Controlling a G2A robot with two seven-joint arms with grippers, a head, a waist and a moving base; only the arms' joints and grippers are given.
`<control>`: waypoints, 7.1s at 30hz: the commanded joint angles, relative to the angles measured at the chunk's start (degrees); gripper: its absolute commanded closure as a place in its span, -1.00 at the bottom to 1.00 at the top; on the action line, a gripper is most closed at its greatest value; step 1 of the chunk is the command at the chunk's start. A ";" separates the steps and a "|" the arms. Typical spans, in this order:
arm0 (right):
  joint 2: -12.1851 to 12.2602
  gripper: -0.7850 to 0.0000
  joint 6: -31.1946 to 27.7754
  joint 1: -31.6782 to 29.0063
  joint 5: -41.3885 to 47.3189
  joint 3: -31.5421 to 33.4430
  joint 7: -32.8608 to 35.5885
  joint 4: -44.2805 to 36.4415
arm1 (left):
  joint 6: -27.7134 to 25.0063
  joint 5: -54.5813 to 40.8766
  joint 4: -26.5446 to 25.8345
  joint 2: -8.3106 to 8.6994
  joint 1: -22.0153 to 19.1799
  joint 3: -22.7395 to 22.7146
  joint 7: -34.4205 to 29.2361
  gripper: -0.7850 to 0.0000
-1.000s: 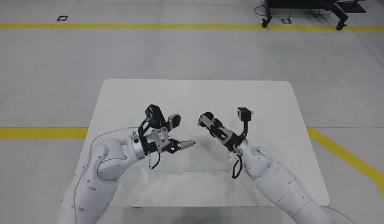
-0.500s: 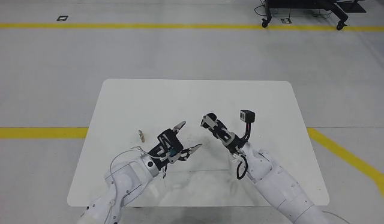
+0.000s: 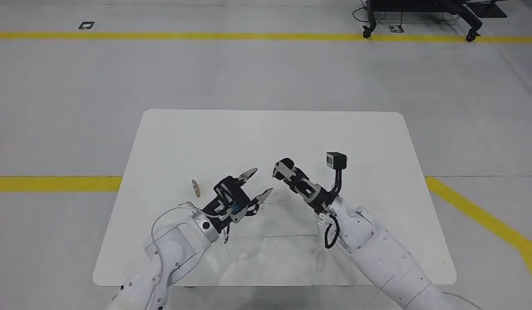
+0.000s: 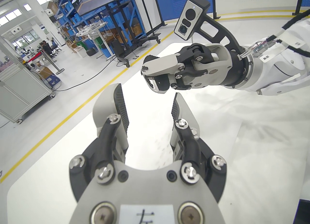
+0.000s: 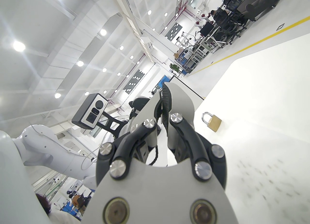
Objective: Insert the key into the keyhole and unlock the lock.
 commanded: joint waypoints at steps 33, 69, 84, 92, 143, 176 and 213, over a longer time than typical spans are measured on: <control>-1.07 1.00 -0.47 -1.48 1.19 1.66 5.77 -0.58 | 4.14 0.35 1.42 -0.44 -0.80 0.39 -1.63 0.00; -1.94 1.00 -5.31 -2.30 0.34 4.49 3.34 0.44 | -26.64 -88.06 17.39 1.31 -7.87 -2.78 -27.03 -1.00; -2.22 1.00 -2.06 -2.27 3.97 3.75 7.08 -0.66 | -26.55 -99.75 20.44 1.68 -12.31 0.35 -38.60 -0.34; -2.05 1.00 -2.37 -2.91 4.78 4.20 9.89 -2.28 | -23.61 -98.05 21.83 1.57 -13.43 0.90 -38.44 -0.16; -3.44 -1.00 1.11 -2.76 1.43 3.75 9.73 -1.92 | -19.43 -86.61 21.73 0.90 -14.38 2.87 -32.23 1.00; -2.39 -1.00 3.18 -2.38 4.74 6.58 16.00 -3.20 | -11.88 -84.34 12.64 3.18 -10.11 -7.34 -36.90 1.00; -0.55 0.67 11.13 9.67 18.33 4.99 49.11 1.56 | -3.58 -96.45 21.25 4.39 -28.75 0.84 -68.56 1.00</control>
